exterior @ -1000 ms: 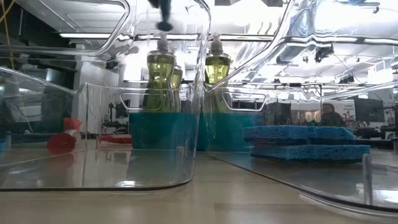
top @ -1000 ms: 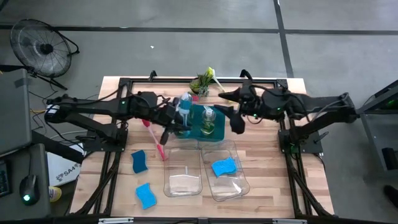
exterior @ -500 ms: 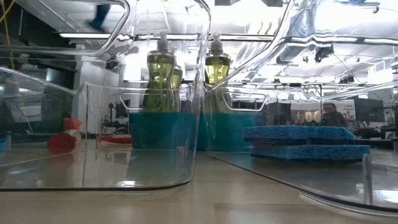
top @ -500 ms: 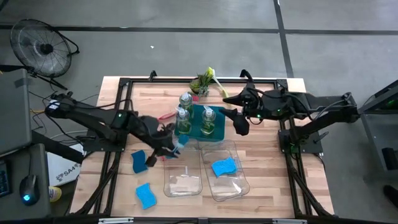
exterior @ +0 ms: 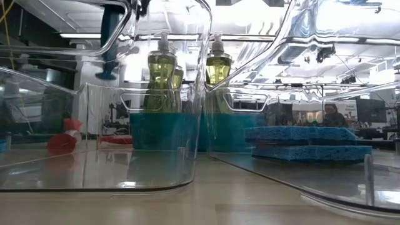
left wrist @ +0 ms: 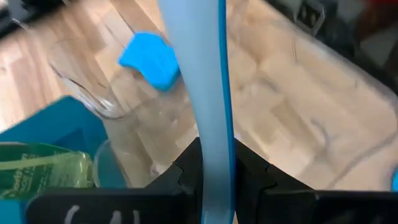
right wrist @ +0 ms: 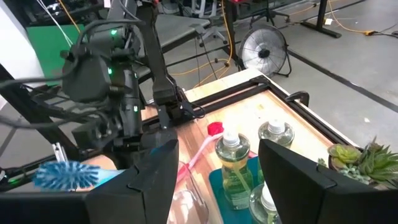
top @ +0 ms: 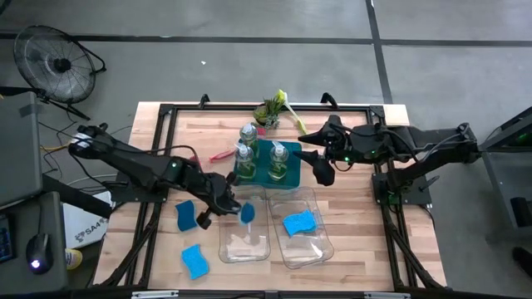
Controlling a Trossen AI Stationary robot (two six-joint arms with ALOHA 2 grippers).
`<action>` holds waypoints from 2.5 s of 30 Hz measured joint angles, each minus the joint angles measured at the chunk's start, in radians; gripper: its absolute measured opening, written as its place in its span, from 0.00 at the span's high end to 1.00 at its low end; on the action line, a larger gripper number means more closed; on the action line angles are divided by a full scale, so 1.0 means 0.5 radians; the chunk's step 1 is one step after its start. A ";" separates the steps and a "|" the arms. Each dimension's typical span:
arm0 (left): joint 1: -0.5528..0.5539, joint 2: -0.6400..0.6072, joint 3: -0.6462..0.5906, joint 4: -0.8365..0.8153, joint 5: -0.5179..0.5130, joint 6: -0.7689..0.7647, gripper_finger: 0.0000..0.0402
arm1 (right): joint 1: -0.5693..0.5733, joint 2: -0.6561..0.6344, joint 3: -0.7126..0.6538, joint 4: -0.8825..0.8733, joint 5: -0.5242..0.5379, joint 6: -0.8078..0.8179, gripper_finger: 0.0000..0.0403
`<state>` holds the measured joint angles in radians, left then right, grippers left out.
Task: Pick & Place Kitchen Sink Supplies
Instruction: Put the blue dish brush into the left transparent bin
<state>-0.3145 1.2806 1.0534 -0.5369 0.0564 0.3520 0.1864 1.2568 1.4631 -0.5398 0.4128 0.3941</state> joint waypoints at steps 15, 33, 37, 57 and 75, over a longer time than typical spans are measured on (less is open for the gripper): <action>0.000 0.068 -0.001 -0.160 -0.291 0.289 0.88 | 0.000 0.001 0.000 -0.030 -0.001 0.035 0.46; 0.000 0.208 0.000 -0.273 -0.278 0.387 0.84 | 0.000 0.002 -0.118 0.004 -0.007 0.114 0.46; 0.000 0.262 0.000 -0.265 -0.201 0.388 0.82 | 0.000 0.002 -0.195 0.076 -0.008 0.156 0.46; 0.000 0.289 -0.001 -0.218 -0.095 0.544 0.83 | 0.000 0.002 -0.226 0.116 0.009 0.177 0.46; 0.000 0.290 -0.001 -0.182 -0.094 0.670 0.83 | 0.000 0.002 -0.226 0.116 0.008 0.154 0.46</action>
<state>-0.3145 1.4258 1.0531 -0.6277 0.0093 0.6869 0.1864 1.2575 1.3502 -0.4816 0.4168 0.4712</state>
